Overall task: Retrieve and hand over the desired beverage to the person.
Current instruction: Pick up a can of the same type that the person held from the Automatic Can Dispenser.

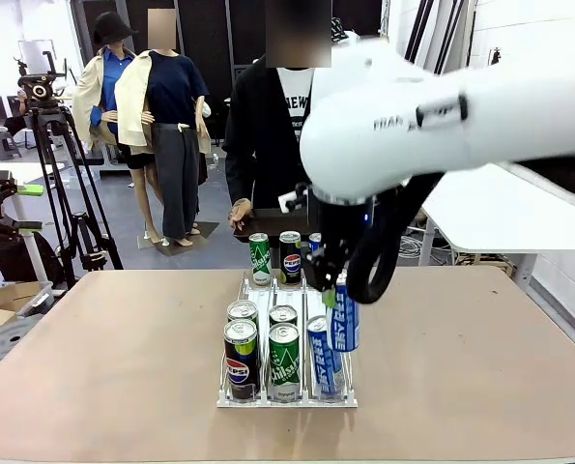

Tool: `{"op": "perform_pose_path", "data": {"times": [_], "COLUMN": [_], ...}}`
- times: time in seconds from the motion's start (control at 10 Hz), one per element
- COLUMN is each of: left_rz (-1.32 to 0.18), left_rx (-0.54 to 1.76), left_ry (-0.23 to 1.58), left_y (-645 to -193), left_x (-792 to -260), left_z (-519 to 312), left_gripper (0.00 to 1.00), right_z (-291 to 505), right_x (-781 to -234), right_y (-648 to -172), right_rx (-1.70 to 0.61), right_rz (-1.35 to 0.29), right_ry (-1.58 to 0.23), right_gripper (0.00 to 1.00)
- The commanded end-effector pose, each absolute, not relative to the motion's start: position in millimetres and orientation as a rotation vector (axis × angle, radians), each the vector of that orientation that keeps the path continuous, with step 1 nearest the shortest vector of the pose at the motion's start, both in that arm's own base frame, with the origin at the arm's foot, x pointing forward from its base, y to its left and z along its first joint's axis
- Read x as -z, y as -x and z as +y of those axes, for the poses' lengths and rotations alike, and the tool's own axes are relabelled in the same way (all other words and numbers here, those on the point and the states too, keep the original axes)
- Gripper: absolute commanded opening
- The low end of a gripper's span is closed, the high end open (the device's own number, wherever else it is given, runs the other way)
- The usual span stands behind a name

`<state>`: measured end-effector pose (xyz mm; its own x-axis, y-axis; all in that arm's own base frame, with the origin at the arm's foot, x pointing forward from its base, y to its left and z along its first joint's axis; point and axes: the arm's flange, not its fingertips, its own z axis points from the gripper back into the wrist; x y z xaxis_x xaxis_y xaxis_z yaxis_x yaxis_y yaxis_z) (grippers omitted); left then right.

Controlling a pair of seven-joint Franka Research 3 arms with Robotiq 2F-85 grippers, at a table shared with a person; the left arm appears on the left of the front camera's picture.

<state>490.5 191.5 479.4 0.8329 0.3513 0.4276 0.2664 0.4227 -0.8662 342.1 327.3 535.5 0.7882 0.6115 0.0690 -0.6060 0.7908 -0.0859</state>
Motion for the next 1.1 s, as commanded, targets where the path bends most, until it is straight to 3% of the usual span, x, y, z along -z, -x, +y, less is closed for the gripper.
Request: {"op": "perform_pose_path", "data": {"times": [0.0, 0.5, 1.0], "left_rz": [-0.622, -0.622, -0.622], "left_rx": [-0.061, -0.061, -0.061], "left_ry": [1.155, 1.155, 1.155], "left_y": [-490, -490, -490], "left_x": [-481, -481, -481], "left_z": [193, 193, 193], "left_gripper": [1.0, 1.0, 1.0], "right_z": [335, 307, 181], "right_x": [-555, -622, -649], "right_y": [-343, -326, -343], "right_rx": [-0.662, -0.7, -0.742], "right_rz": [-0.118, -0.197, -0.213], "right_ry": [0.098, 0.139, 0.123], "right_gripper": [0.0, 0.0, 0.0]}}
